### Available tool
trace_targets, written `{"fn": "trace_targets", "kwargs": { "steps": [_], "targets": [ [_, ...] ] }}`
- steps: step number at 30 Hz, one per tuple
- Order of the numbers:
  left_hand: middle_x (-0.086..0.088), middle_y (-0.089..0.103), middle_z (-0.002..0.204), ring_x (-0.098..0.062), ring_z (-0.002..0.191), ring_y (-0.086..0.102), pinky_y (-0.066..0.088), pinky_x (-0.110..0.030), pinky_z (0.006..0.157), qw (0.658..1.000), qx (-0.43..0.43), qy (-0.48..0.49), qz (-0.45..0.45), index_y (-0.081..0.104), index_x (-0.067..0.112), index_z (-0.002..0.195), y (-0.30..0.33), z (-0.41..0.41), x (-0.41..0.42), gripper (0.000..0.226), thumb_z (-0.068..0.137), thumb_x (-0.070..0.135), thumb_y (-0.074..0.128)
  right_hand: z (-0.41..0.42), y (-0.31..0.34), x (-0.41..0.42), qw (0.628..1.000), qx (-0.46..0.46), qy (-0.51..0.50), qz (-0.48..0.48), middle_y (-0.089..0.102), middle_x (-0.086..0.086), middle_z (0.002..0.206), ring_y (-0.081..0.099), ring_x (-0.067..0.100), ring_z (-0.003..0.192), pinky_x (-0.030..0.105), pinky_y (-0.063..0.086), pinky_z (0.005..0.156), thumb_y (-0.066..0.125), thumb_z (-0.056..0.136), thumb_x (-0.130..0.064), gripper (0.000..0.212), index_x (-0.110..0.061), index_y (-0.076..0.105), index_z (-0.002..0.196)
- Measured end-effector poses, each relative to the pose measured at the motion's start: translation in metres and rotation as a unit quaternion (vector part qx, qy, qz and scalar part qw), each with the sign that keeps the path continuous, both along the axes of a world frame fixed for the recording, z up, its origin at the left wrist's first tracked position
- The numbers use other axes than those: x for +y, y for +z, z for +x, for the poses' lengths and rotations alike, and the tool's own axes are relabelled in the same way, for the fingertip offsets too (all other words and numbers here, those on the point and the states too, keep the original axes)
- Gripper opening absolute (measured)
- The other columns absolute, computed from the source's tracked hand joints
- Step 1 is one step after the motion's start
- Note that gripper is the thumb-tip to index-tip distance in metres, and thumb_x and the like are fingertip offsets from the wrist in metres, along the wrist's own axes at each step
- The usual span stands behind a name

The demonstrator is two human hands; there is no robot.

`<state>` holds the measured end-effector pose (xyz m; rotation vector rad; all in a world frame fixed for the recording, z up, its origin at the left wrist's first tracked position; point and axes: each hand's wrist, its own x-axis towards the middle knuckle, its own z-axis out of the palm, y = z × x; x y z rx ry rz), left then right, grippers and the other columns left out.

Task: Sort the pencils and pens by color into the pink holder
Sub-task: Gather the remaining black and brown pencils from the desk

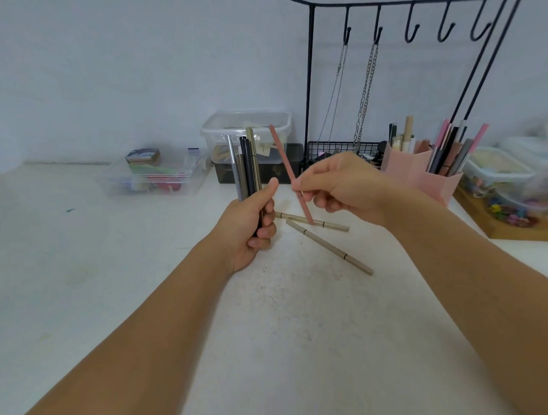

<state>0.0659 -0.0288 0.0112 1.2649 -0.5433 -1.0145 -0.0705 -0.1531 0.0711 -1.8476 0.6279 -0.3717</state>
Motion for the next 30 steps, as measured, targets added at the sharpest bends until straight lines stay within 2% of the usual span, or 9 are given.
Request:
{"fn": "trace_targets", "kwargs": {
  "steps": [6, 8, 11, 15, 20, 23, 25, 28, 30],
  "targets": [
    [0.0, 0.039, 0.058, -0.008, 0.04, 0.029, 0.018, -0.018, 0.035, 0.999, -0.01, 0.012, -0.033, 0.065, 0.017, 0.098, -0.001, -0.005, -0.001, 0.042, 0.092, 0.059, 0.059, 0.01, -0.002, 0.021, 0.993, -0.085, -0.001, 0.079, 0.069, 0.005, 0.069, 0.055, 0.008, 0.051, 0.018, 0.04, 0.045, 0.074, 0.088, -0.014, 0.013, -0.002, 0.076, 0.091],
    [0.0, 0.04, 0.058, -0.008, 0.041, 0.029, 0.018, -0.019, 0.035, 0.999, -0.002, 0.021, -0.046, 0.066, 0.017, 0.094, -0.002, -0.005, -0.001, 0.049, 0.086, 0.065, 0.06, 0.013, -0.007, 0.027, 0.993, -0.087, -0.021, 0.071, 0.067, 0.005, 0.067, 0.053, 0.008, 0.05, 0.018, 0.04, 0.045, 0.074, 0.089, -0.015, 0.015, -0.001, 0.076, 0.092],
    [-0.003, 0.041, 0.055, -0.008, 0.039, 0.031, 0.019, -0.019, 0.035, 0.998, -0.026, 0.017, -0.048, 0.058, 0.014, 0.073, -0.002, -0.008, -0.002, 0.055, 0.073, 0.068, 0.066, 0.015, -0.015, 0.035, 0.992, -0.102, -0.049, 0.06, 0.06, 0.004, 0.057, 0.048, 0.006, 0.042, 0.016, 0.038, 0.042, 0.072, 0.09, -0.01, 0.012, 0.0, 0.075, 0.084],
    [-0.006, 0.045, 0.055, -0.01, 0.039, 0.035, 0.023, -0.017, 0.035, 0.997, -0.06, 0.017, -0.048, 0.057, 0.01, 0.069, -0.004, -0.011, -0.003, 0.048, 0.083, 0.053, 0.071, 0.015, -0.023, 0.038, 0.988, -0.128, -0.065, 0.048, 0.048, 0.009, 0.053, 0.045, 0.0, 0.032, 0.009, 0.039, 0.041, 0.067, 0.089, 0.003, 0.015, 0.017, 0.068, 0.084],
    [-0.019, 0.051, 0.076, -0.012, 0.04, 0.037, 0.023, -0.017, 0.035, 0.996, -0.072, 0.015, -0.05, 0.065, 0.006, 0.085, -0.004, -0.01, -0.004, 0.045, 0.092, 0.05, 0.066, 0.02, -0.032, 0.035, 0.987, -0.14, -0.068, 0.044, 0.051, 0.01, 0.055, 0.05, 0.005, 0.04, 0.011, 0.048, 0.052, 0.07, 0.088, 0.001, 0.011, 0.002, 0.073, 0.077],
    [-0.013, 0.055, 0.064, -0.013, 0.04, 0.04, 0.024, -0.018, 0.035, 0.996, -0.083, 0.008, -0.041, 0.068, 0.008, 0.079, -0.002, -0.011, -0.003, 0.048, 0.095, 0.052, 0.061, 0.021, -0.034, 0.034, 0.986, -0.15, -0.061, 0.04, 0.053, 0.012, 0.054, 0.053, 0.013, 0.046, 0.021, 0.054, 0.062, 0.073, 0.087, -0.003, 0.011, -0.001, 0.075, 0.076],
    [-0.01, 0.061, 0.062, -0.016, 0.041, 0.047, 0.027, -0.019, 0.036, 0.995, -0.09, -0.005, -0.033, 0.069, 0.008, 0.077, 0.0, -0.011, -0.002, 0.052, 0.097, 0.055, 0.057, 0.02, -0.034, 0.034, 0.986, -0.155, -0.052, 0.04, 0.053, 0.011, 0.052, 0.052, 0.017, 0.044, 0.023, 0.052, 0.059, 0.074, 0.087, -0.006, 0.011, -0.002, 0.076, 0.077],
    [-0.009, 0.058, 0.057, -0.02, 0.045, 0.06, 0.034, -0.021, 0.037, 0.997, -0.082, 0.001, -0.011, 0.068, 0.007, 0.099, 0.002, -0.013, -0.001, 0.05, 0.096, 0.056, 0.057, 0.019, -0.034, 0.034, 0.986, -0.152, -0.058, 0.022, 0.051, 0.005, 0.05, 0.051, 0.01, 0.04, 0.015, 0.046, 0.051, 0.074, 0.087, -0.007, 0.009, -0.005, 0.077, 0.079],
    [-0.007, 0.053, 0.054, -0.02, 0.043, 0.056, 0.033, -0.021, 0.037, 0.997, -0.08, 0.0, -0.013, 0.065, 0.007, 0.114, 0.001, -0.012, -0.001, 0.051, 0.096, 0.054, 0.058, 0.02, -0.035, 0.032, 0.988, -0.144, -0.06, -0.008, 0.051, 0.001, 0.048, 0.048, 0.005, 0.041, 0.015, 0.045, 0.051, 0.074, 0.087, -0.009, 0.01, -0.007, 0.077, 0.077]
  ]
}}
